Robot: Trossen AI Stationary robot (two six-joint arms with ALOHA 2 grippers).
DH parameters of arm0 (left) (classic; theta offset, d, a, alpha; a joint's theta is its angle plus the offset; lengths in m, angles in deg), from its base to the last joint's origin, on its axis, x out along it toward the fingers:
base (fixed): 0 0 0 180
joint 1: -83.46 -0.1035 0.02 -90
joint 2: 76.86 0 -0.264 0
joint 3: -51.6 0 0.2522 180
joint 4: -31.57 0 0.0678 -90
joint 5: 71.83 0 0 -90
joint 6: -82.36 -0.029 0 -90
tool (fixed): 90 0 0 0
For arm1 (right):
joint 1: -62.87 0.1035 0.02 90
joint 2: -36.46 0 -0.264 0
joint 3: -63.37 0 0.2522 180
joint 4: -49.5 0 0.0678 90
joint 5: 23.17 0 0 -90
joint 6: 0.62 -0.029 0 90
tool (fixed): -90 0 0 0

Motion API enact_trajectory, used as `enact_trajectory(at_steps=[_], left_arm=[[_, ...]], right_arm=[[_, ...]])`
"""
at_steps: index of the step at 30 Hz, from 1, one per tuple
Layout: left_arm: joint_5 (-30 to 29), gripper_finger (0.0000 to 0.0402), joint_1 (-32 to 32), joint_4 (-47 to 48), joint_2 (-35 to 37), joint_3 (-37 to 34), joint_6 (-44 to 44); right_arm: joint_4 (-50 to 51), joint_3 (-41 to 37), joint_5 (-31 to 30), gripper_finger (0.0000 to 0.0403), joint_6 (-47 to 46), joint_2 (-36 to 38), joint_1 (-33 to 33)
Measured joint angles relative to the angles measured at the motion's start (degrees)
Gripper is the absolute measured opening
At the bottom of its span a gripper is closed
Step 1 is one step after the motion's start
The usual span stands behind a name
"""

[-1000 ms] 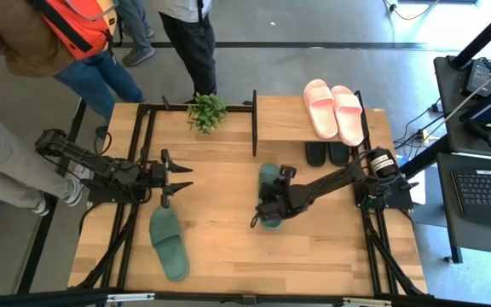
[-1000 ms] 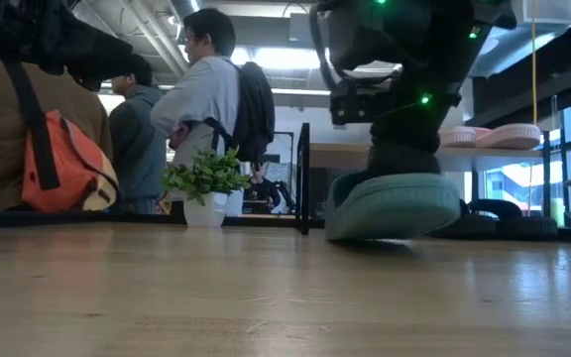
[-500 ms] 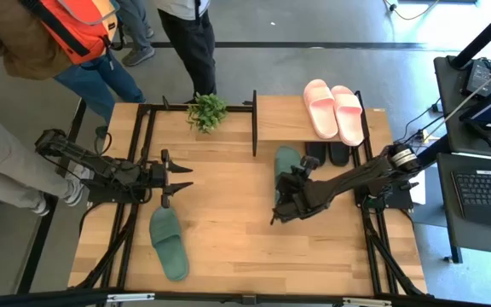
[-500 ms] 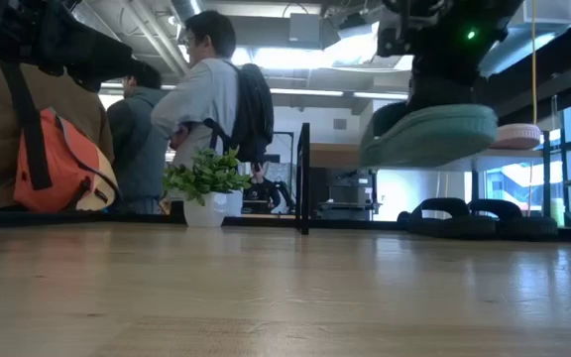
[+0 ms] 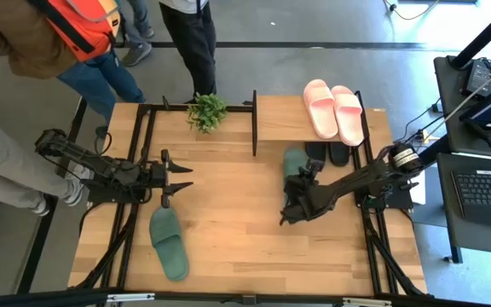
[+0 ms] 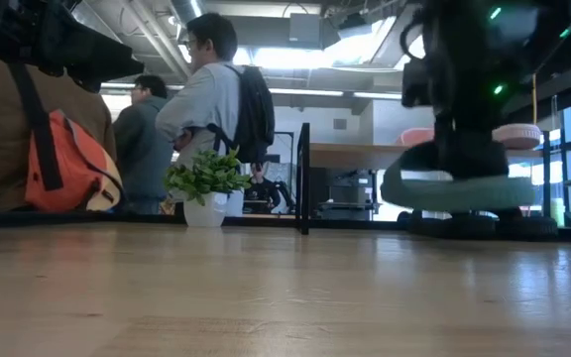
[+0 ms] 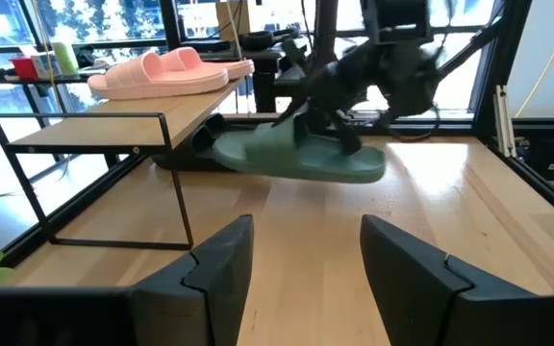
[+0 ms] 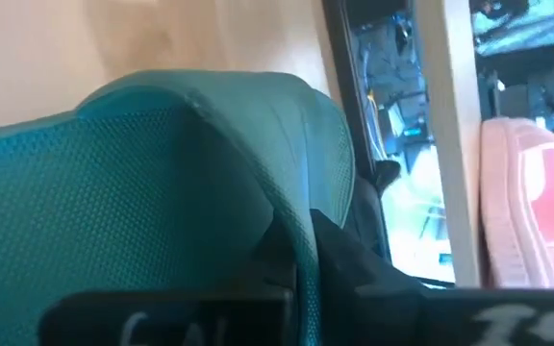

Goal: Pick and place slides into the shelf
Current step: Put the right green slide under the shelf

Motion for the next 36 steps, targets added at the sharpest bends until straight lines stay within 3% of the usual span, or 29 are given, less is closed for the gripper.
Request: enact_trajectory(at_steps=[12, 21, 36], left_arm=[[0.0, 0.0185, -0.04, 0.02, 0.02, 0.0, 0.02], [0.0, 0.0185, -0.04, 0.04, 0.01, 0.0, 0.01], [-0.02, 0.0185, -0.04, 0.07, 0.0, 0.0, 0.02]], right_arm=[[-16.55, -4.51, 0.23, 0.0013, 19.57, 0.0, -9.13], [-28.08, -9.53, 3.72, 0.0013, 29.62, 0.03, -14.97], [-33.05, -11.48, 6.03, 0.0044, 32.65, 0.15, -18.71]])
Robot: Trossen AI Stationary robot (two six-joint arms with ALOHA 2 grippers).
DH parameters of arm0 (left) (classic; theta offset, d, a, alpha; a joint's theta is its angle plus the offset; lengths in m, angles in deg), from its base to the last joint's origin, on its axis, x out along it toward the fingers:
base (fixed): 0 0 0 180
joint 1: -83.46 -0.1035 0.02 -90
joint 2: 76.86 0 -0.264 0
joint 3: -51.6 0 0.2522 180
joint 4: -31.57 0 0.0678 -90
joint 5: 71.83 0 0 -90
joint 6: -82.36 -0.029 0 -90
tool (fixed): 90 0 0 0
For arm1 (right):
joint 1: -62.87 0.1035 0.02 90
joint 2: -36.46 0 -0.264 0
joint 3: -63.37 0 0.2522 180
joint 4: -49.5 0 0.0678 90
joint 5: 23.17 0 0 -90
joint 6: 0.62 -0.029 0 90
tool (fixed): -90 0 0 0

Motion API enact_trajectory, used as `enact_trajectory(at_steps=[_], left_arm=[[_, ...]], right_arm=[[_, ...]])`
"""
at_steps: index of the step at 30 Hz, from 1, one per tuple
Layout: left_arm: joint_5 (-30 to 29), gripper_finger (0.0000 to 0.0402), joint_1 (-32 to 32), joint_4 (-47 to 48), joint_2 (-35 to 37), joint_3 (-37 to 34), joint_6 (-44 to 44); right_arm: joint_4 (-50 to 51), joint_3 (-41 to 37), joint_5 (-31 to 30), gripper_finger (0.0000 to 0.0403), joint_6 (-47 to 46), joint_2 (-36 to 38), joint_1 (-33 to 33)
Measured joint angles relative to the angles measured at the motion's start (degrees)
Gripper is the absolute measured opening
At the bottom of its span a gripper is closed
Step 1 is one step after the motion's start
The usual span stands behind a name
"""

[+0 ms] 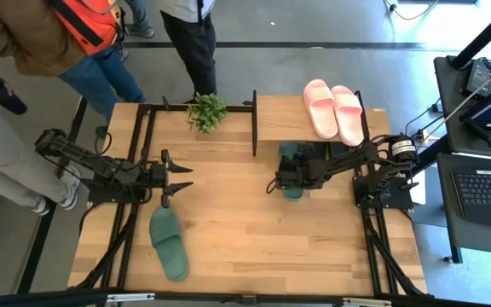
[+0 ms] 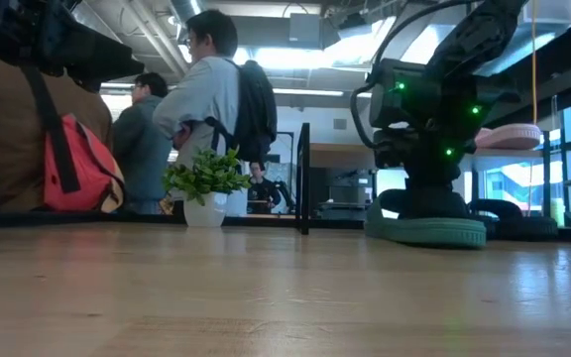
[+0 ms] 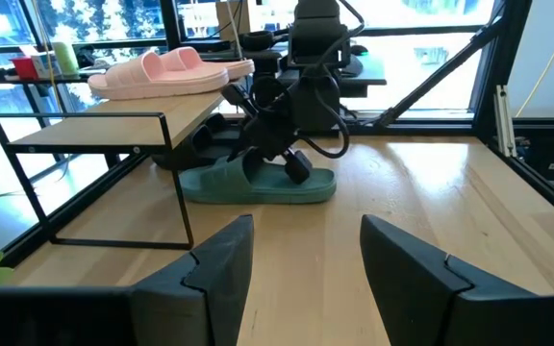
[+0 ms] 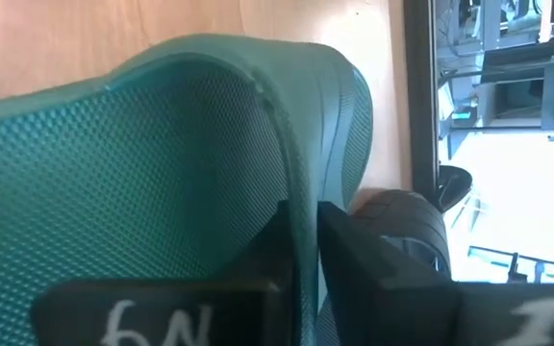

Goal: Pick and place slides into the shelf
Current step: Put the right green slide under the shelf

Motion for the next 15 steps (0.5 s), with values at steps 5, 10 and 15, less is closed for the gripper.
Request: enact_trajectory(at_steps=[5, 10, 15], left_arm=[[0.0, 0.0185, 0.0, 0.0, 0.0, 0.0, 0.0], [0.02, 0.0185, 0.0, 0.0, 0.0, 0.0, 0.0], [0.02, 0.0185, 0.0, 0.0, 0.0, 0.0, 0.0]], right_arm=[[0.15, -0.02, 0.02, 0.0059, -0.61, -0.04, 0.0], [0.25, 0.05, 0.2, 0.0092, 0.34, -0.06, 0.0], [2.74, 1.93, 1.28, 0.0126, 0.72, -0.26, 0.0]])
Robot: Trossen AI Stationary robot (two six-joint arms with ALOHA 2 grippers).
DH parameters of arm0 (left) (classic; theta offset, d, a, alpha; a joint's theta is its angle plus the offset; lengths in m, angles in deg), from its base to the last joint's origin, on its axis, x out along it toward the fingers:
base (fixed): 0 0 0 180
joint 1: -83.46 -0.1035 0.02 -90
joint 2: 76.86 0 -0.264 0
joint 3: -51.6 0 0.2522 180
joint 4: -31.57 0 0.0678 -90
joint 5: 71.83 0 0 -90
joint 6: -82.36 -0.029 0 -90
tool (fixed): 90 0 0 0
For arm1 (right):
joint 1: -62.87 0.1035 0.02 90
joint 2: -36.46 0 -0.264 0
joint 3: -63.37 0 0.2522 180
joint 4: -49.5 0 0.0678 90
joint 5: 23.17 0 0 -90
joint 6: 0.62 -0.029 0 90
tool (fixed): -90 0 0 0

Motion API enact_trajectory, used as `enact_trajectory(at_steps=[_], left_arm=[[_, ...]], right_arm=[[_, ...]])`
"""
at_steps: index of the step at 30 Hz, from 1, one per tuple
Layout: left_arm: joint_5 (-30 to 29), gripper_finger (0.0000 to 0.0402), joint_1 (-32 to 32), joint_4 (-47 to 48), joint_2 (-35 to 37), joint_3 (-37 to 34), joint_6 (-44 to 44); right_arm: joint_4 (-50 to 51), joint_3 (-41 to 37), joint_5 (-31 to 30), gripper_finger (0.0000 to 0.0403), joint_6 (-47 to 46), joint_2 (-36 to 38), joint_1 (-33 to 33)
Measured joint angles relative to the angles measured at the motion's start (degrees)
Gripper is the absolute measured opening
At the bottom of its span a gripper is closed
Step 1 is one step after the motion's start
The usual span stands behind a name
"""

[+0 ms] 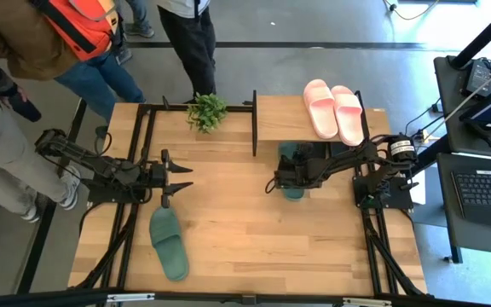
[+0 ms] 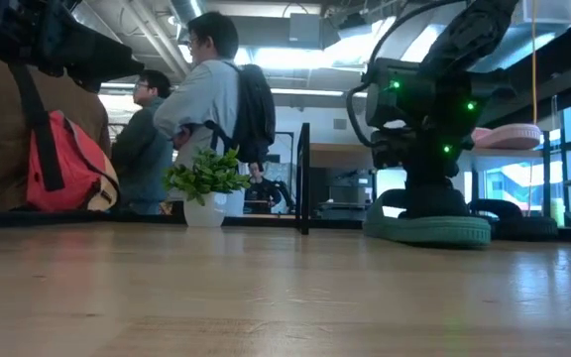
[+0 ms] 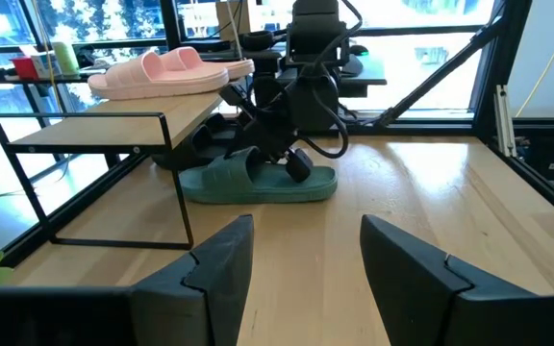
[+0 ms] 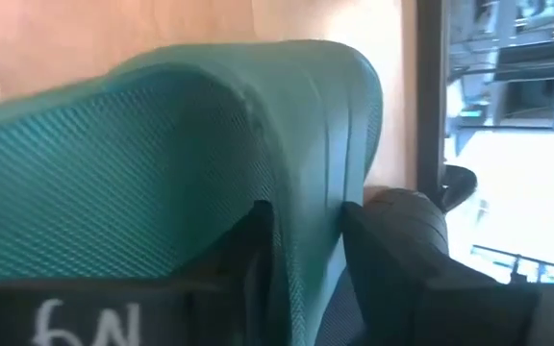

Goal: Pick and place slides into the shelf
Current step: Put the right green slide under the shelf

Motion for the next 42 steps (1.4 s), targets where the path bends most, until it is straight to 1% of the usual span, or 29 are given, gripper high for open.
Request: enact_trajectory(at_steps=[5, 16, 20, 24, 28, 34, 40, 42], left_arm=[[0.0, 0.0185, 0.0, 0.02, 0.01, 0.0, 0.0], [0.01, 0.0185, 0.0, 1.46, 0.0, 0.0, 0.07], [0.01, 0.0185, 0.0, 1.46, 0.0, 0.0, 0.13], [0.01, 0.0185, 0.0, 1.44, 0.01, 0.0, 0.2], [0.01, 0.0185, 0.0, 1.44, 0.0, 0.0, 0.2], [0.01, 0.0185, 0.0, 1.44, 0.02, 0.0, 0.2], [0.01, 0.0185, 0.0, 1.54, 0.02, 0.0, 0.42], [0.01, 0.0185, 0.0, 1.64, 0.0, 0.0, 0.44]], right_arm=[[2.0, 1.85, 4.64, 0.0132, 0.04, 0.0, 0.0], [3.87, 2.16, 5.18, 0.0132, -3.01, 0.0, 0.02], [4.28, 2.18, 6.68, 0.0133, -3.54, 0.03, 0.02], [4.34, 2.23, 9.49, 0.0137, -3.57, 0.11, 0.02], [5.14, 2.51, 10.01, 0.016, -4.67, 0.11, 0.02], [10.49, 6.25, 11.62, 0.0204, -6.29, 0.11, 0.04], [12.76, 9.75, 16.64, 0.0231, -4.65, 0.11, 0.1], [13.46, 10.65, 16.93, 0.0235, -5.11, 0.11, 0.11]])
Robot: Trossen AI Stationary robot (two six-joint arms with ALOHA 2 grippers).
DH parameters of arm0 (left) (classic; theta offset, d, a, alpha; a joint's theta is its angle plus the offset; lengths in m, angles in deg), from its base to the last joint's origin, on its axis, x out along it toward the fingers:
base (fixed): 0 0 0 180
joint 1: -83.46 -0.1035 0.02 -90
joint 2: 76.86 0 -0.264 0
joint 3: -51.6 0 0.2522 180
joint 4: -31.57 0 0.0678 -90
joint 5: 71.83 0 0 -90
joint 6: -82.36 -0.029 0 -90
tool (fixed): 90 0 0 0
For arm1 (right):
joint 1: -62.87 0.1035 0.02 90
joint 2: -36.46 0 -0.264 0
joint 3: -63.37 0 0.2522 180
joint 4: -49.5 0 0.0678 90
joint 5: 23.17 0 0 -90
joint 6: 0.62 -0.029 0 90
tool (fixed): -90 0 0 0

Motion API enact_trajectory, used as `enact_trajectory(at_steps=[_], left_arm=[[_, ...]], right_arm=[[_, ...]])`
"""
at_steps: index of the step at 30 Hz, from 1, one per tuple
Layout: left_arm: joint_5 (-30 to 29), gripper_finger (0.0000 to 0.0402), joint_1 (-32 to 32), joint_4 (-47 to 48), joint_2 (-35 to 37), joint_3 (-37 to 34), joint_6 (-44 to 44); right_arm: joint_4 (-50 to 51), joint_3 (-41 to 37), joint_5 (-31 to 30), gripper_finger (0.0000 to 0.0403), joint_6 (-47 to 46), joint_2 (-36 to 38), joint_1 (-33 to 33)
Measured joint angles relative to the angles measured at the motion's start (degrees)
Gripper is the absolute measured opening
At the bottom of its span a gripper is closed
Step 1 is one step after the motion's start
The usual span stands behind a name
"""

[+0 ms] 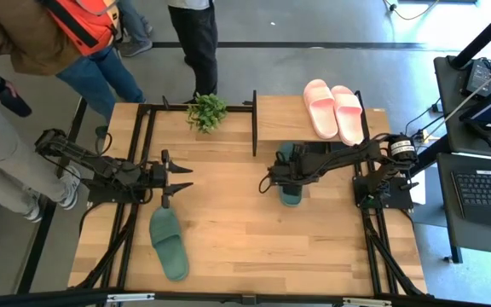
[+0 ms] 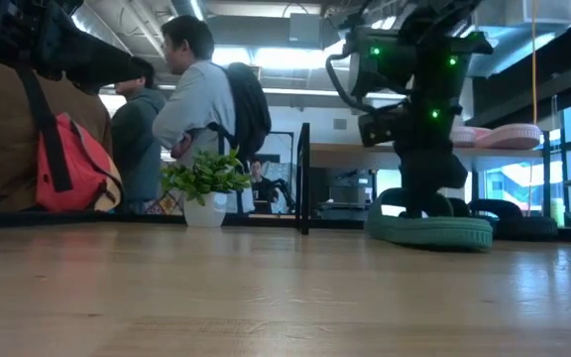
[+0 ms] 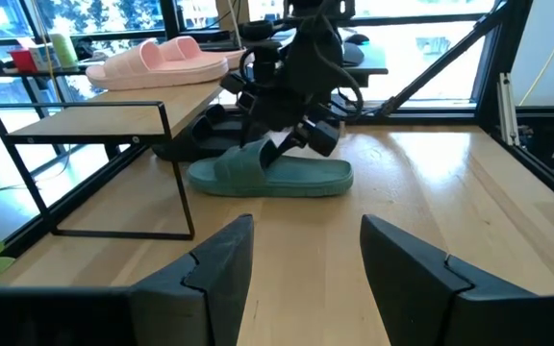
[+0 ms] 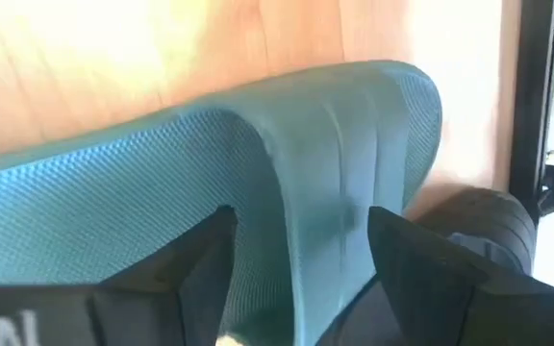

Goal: Pick and place slides into the shelf
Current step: Put the right green slide under the shelf

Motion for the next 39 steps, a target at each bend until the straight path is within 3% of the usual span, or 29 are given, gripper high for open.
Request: enact_trajectory(at_steps=[13, 27, 39], left_arm=[[0.0, 0.0185, 0.0, 0.02, 0.02, 0.0, 0.0], [0.02, 0.0185, 0.01, 0.02, 0.01, 0.0, 0.0], [0.02, 0.0185, 0.01, 0.02, 0.01, 0.0, 0.0]], right_arm=[[13.99, 9.08, -0.1, 0.0237, -11.57, 0.0, 4.53], [11.54, 8.8, 5.11, 0.0236, -16.62, -0.02, 22.02], [4.51, 7.6, 6.08, 0.0192, -13.86, -2.17, 23.09]])
